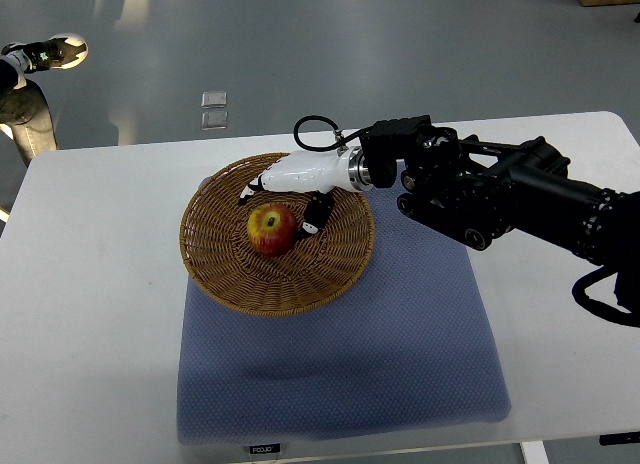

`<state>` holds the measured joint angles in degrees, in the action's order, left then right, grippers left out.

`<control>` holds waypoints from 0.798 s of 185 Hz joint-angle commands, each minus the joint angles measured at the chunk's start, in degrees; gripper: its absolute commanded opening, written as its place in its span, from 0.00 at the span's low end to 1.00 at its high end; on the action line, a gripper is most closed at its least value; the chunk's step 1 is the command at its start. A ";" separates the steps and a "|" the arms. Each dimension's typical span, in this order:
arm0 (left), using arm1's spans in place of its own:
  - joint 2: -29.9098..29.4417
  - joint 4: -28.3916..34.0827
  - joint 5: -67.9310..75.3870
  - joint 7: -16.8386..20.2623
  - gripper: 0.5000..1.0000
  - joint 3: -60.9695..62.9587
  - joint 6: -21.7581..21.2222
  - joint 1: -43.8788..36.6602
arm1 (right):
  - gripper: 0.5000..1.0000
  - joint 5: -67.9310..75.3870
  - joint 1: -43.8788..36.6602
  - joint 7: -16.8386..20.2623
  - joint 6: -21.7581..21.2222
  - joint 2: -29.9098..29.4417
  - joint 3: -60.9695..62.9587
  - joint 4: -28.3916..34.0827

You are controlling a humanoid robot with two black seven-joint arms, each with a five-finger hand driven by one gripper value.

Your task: Place red apple in basket with right hand

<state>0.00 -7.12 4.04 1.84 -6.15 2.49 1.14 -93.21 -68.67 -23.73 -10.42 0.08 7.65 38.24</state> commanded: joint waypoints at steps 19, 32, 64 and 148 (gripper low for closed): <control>0.00 0.00 0.00 0.00 1.00 0.00 -0.02 0.00 | 0.82 0.13 -0.33 0.00 -0.04 0.27 0.18 0.34; 0.00 0.00 0.00 0.00 1.00 0.00 -0.02 0.00 | 0.83 0.13 -0.41 0.00 -0.04 0.53 0.53 0.25; 0.00 0.00 0.00 0.00 1.00 0.00 -0.02 0.00 | 0.83 0.30 -1.82 -0.09 0.05 1.76 0.97 0.25; 0.00 0.00 0.00 0.00 1.00 0.00 -0.02 0.00 | 0.83 22.71 -2.52 -0.44 0.49 7.83 15.46 -0.54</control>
<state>0.00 -7.12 4.04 1.84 -6.15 2.48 1.14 -80.49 -72.37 -24.07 -10.04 7.42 16.74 38.20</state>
